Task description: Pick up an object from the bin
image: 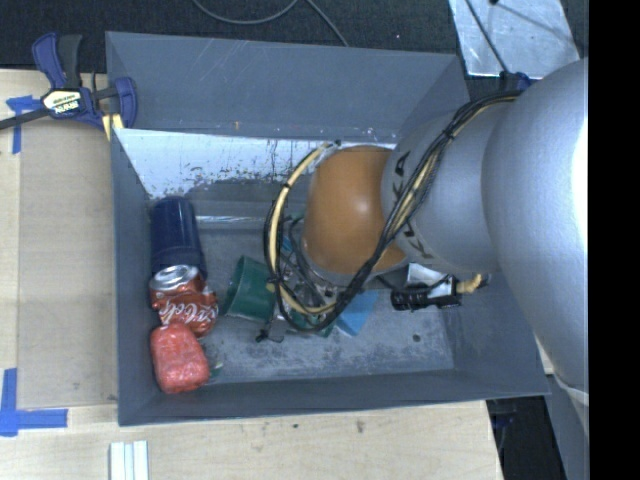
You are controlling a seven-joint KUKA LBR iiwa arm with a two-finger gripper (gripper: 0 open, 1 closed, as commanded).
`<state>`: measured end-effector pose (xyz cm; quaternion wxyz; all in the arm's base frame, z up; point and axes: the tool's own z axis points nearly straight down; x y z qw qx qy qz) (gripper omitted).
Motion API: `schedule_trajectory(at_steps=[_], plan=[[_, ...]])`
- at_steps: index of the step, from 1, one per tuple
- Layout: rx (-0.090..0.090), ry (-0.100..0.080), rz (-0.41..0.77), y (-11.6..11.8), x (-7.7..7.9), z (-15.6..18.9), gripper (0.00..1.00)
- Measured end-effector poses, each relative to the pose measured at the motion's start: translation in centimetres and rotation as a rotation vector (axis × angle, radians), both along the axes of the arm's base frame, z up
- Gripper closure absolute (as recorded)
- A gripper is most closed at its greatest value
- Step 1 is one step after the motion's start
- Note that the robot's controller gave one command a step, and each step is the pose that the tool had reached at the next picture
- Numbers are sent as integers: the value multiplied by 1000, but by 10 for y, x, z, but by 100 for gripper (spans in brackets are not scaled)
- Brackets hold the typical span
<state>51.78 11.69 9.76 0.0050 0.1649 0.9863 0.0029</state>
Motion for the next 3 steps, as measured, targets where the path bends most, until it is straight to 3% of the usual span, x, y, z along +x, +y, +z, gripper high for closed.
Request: schedule_trajectory(at_steps=[1,3], plan=[[2,-11,-1,0,3,12,100],[0,1,-1,0,0,41,100]])
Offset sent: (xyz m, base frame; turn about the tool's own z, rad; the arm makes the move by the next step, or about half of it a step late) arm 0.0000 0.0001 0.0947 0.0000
